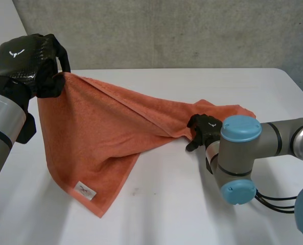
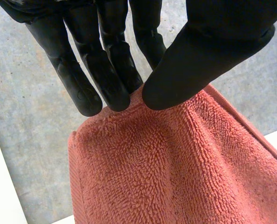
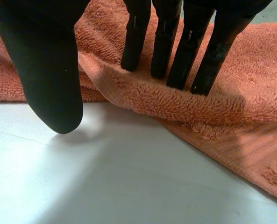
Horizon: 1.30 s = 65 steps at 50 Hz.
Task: Fold the laundry
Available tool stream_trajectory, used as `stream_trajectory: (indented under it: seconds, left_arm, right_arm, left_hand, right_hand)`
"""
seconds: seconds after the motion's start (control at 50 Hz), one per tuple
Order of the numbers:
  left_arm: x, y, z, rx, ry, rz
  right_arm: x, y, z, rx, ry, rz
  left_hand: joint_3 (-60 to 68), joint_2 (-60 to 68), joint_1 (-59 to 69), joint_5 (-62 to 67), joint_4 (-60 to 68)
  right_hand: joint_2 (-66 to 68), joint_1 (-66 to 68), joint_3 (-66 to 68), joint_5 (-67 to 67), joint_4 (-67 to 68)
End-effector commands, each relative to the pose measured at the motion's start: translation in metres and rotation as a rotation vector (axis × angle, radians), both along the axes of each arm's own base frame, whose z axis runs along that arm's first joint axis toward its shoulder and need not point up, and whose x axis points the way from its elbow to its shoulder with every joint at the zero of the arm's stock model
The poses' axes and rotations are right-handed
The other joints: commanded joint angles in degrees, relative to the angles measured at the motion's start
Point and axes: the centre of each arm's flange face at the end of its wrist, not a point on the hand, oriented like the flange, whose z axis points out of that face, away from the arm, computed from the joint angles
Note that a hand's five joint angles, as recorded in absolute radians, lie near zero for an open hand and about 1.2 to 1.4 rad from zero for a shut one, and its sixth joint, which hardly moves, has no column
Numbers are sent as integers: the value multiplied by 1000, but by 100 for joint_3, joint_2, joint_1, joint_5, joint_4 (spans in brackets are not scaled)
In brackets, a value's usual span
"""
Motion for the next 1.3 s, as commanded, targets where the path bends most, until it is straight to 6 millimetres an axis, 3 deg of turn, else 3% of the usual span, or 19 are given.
stream_trajectory:
  seconds: [0.02, 0.06, 0.16, 0.24, 0.28, 0.3, 0.34, 0.44, 0.62, 0.84, 0.94, 1.04, 1.1, 1.18, 1.2, 1.22, 1.24, 1.26, 1.3]
  left_arm:
    - [-1, 1, 0, 1, 1, -3]
    - [0, 0, -1, 2, 2, -2]
    - [1, -1, -1, 3, 1, 3]
    - [2, -3, -1, 0, 2, 10]
    - [7, -8, -1, 1, 0, 32]
    - [7, -8, -1, 1, 0, 32]
    - [10, -11, -2, 3, 0, 43]
    - [15, -18, -7, 20, -11, 56]
    - [17, -17, -30, 88, -48, 16]
    - [10, -29, -94, 286, -143, -29]
    - [5, -51, -123, 339, -226, -32]
    - [-5, -90, -129, 261, -296, -25]
    - [-14, -124, -100, 88, -279, -2]
    - [-26, -156, -13, -312, -162, 47]
    - [-31, -154, 19, -467, -112, 55]
    - [-31, -154, 20, -469, -112, 55]
    - [-28, -149, 51, -617, -61, 81]
    - [-28, -149, 51, -618, -60, 81]
    - [-20, -131, 99, -834, 35, 140]
  right_arm:
    - [5, -9, -5, -12, -5, -4]
    - [6, -12, -2, -25, -12, -10]
    - [2, -18, 14, -60, -30, -53]
    - [-2, -19, 61, -141, -87, -80]
    - [-13, -17, 110, -227, -130, -85]
    - [-13, -17, 110, -228, -131, -85]
    - [-45, -27, 151, -312, -115, -111]
    - [-75, -26, 190, -381, 33, -34]
    - [-102, 4, 194, -229, 365, 122]
    - [-112, 41, 153, 11, 734, 346]
    - [-106, 18, 130, -7, 787, 372]
    - [-96, -54, 147, -285, 814, 172]
    - [-90, -72, 167, -406, 802, 90]
    - [-68, -95, 261, -850, 671, -140]
    - [-61, -91, 291, -984, 592, -189]
    - [-61, -90, 292, -985, 591, -189]
    - [-56, -81, 319, -1104, 506, -225]
    - [-57, -68, 346, -1202, 431, -258]
    - [-61, -60, 358, -1249, 394, -271]
  left_hand:
    - [1029, 1023, 1214, 1081, 1023]
    - [1029, 1023, 1214, 1081, 1023]
    - [1029, 1023, 1214, 1081, 1023]
    - [1029, 1023, 1214, 1081, 1023]
    - [1029, 1023, 1214, 1081, 1023]
    - [1029, 1023, 1214, 1081, 1023]
    - [1029, 1023, 1214, 1081, 1023]
    - [1029, 1023, 1214, 1081, 1023]
    - [1029, 1023, 1214, 1081, 1023]
    - [1029, 1023, 1214, 1081, 1023]
    - [1029, 1023, 1214, 1081, 1023]
    - [1029, 1023, 1214, 1081, 1023]
    - [1029, 1023, 1214, 1081, 1023]
    - [1029, 1023, 1214, 1081, 1023]
    - [1029, 1023, 1214, 1081, 1023]
    - [1029, 1023, 1214, 1081, 1023]
    - [1029, 1023, 1214, 1081, 1023]
    - [1029, 1023, 1214, 1081, 1023]
    - [1029, 1023, 1214, 1081, 1023]
  right_hand:
    - [2068, 2654, 2060, 2176, 2055]
    - [4504, 5090, 4496, 4612, 4491]
    - [4518, 5104, 4510, 4626, 4505]
    - [4518, 5104, 4510, 4626, 4505]
    - [4518, 5104, 4510, 4626, 4505]
    - [4518, 5104, 4510, 4626, 4505]
    - [4518, 5104, 4510, 4626, 4505]
    - [4518, 5104, 4510, 4626, 4505]
    - [4518, 5104, 4510, 4626, 4505]
    - [4518, 5104, 4510, 4626, 4505]
    - [4518, 5104, 4510, 4626, 4505]
    - [4518, 5104, 4510, 4626, 4505]
    - [4518, 5104, 4510, 4626, 4505]
    - [4518, 5104, 4510, 4626, 4505]
    - [4518, 5104, 4510, 4626, 4505]
    - [4518, 5104, 4510, 4626, 4505]
    - [4518, 5104, 4510, 4626, 4505]
    - [4518, 5104, 4510, 4626, 4505]
    - [4518, 5104, 4510, 4626, 4505]
